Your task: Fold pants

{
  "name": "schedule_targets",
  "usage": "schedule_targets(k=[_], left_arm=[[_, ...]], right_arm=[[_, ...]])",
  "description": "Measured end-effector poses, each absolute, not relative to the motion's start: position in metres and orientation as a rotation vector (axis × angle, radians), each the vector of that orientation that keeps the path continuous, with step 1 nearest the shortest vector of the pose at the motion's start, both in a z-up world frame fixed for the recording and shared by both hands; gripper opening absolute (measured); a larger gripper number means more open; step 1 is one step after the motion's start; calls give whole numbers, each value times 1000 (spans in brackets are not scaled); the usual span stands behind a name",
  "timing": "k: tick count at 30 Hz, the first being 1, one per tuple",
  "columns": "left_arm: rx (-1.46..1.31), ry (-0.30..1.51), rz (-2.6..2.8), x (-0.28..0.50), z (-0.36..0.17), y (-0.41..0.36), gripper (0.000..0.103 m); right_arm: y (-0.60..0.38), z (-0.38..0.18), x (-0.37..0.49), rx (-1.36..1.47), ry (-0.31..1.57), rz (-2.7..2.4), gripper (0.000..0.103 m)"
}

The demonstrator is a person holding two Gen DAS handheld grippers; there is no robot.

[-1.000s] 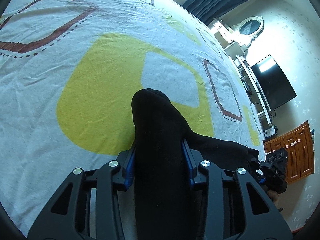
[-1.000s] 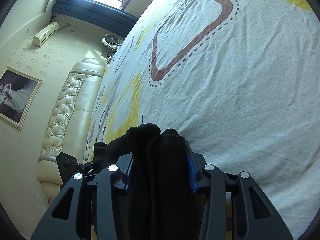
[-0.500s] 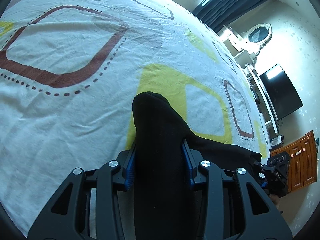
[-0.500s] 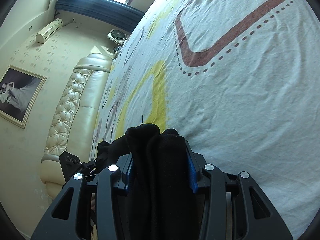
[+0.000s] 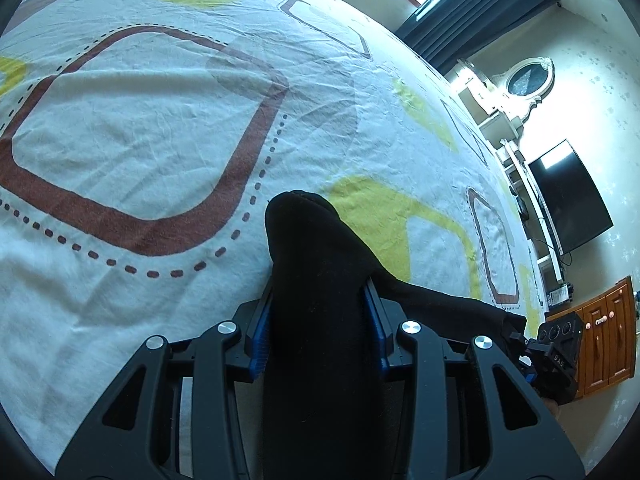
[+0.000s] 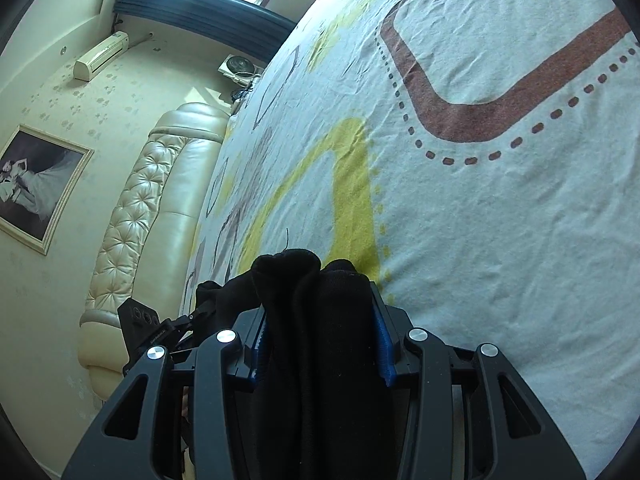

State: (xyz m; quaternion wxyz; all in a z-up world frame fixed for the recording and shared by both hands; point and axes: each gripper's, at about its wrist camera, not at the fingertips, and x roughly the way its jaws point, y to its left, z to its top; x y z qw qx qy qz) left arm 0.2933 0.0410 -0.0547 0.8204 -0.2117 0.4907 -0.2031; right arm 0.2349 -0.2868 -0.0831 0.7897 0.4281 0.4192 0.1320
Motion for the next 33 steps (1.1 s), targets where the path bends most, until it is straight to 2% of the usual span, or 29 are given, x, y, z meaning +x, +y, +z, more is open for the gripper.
schedule_targets(k=[8, 11, 13, 15, 18, 20, 26, 33], left_arm=[[-465, 1044, -419, 321, -57, 49, 39], [-533, 1055, -456, 321, -65, 56, 46], [-597, 1044, -494, 317, -67, 64, 55], [-660, 1036, -515, 308, -69, 73, 68], [-735, 1030, -545, 284, -70, 87, 76], [-756, 1023, -568, 265, -71, 94, 79], [-770, 1057, -630, 205, -75, 100, 81], [-772, 1085, -695, 173, -81, 83, 88]], right_arm=[[-280, -82, 264, 894, 900, 284, 42], [-283, -85, 262, 918, 900, 300, 43], [-286, -87, 257, 946, 892, 318, 46], [-290, -86, 249, 971, 890, 330, 50], [-294, -83, 231, 994, 892, 343, 57], [-297, -81, 217, 1005, 899, 358, 60], [-291, -88, 175, 1076, 965, 429, 63], [-275, -90, 156, 1121, 976, 442, 75]])
